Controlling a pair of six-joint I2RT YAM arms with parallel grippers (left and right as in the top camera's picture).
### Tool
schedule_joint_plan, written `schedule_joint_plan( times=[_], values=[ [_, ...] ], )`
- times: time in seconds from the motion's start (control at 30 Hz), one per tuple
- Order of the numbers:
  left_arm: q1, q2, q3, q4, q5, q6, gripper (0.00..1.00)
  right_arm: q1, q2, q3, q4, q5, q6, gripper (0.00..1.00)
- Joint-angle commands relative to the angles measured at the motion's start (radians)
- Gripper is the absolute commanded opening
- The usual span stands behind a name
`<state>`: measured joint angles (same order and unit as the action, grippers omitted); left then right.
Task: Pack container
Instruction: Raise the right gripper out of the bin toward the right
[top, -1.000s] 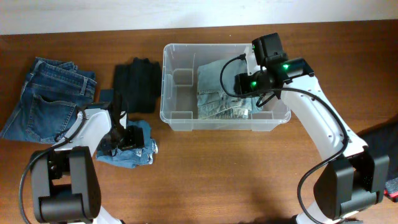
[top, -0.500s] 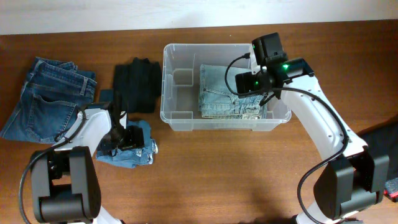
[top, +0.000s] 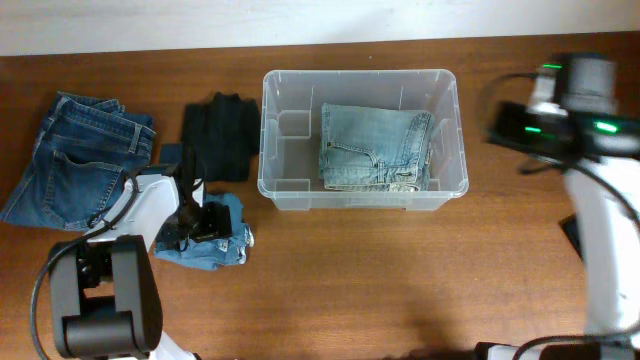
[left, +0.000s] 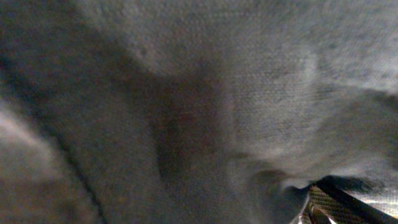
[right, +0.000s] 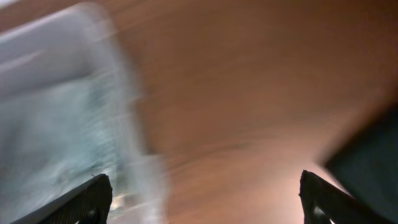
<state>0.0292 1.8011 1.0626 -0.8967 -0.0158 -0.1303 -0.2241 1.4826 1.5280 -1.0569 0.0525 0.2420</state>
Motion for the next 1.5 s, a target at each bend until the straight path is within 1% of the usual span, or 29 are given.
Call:
schedule_joint_plan(
  times=[0.0, 0.13, 0.23, 0.33, 0.47, 0.67, 0.8, 1.17, 1.47],
  values=[
    [-0.003, 0.024, 0.002, 0.0, -0.006, 0.013, 0.99, -0.205, 0.01, -0.002, -0.046, 0.013, 0.094, 0.91],
    [-0.003, 0.024, 0.002, 0.0, -0.006, 0.013, 0.99, -0.41, 0.063, -0.002, -0.083, 0.012, 0.143, 0.95],
    [-0.003, 0.024, 0.002, 0.0, -0.006, 0.013, 1.0, -0.526, 0.122, -0.002, -0.111, 0.012, 0.166, 0.97],
    [-0.003, 0.024, 0.002, 0.0, -0.006, 0.013, 1.0, -0.605, 0.175, -0.002, -0.144, 0.012, 0.189, 1.0],
    [-0.003, 0.024, 0.002, 0.0, -0.006, 0.013, 0.99, -0.704, 0.235, -0.002, -0.175, 0.012, 0.202, 0.99],
    [-0.003, 0.024, 0.002, 0.0, -0.006, 0.013, 0.99, -0.834, 0.279, -0.008, -0.2, 0.008, 0.205, 0.99],
    [-0.003, 0.024, 0.002, 0.0, -0.006, 0.013, 0.99, -0.892, 0.288, -0.042, -0.179, 0.008, 0.205, 0.99],
    [-0.003, 0.024, 0.002, 0.0, -0.006, 0.013, 0.99, -0.967, 0.29, -0.222, 0.054, 0.011, 0.182, 0.99],
    [-0.003, 0.024, 0.002, 0.0, -0.006, 0.013, 1.0, -0.967, 0.326, -0.232, 0.164, 0.005, 0.155, 0.99]
  ],
)
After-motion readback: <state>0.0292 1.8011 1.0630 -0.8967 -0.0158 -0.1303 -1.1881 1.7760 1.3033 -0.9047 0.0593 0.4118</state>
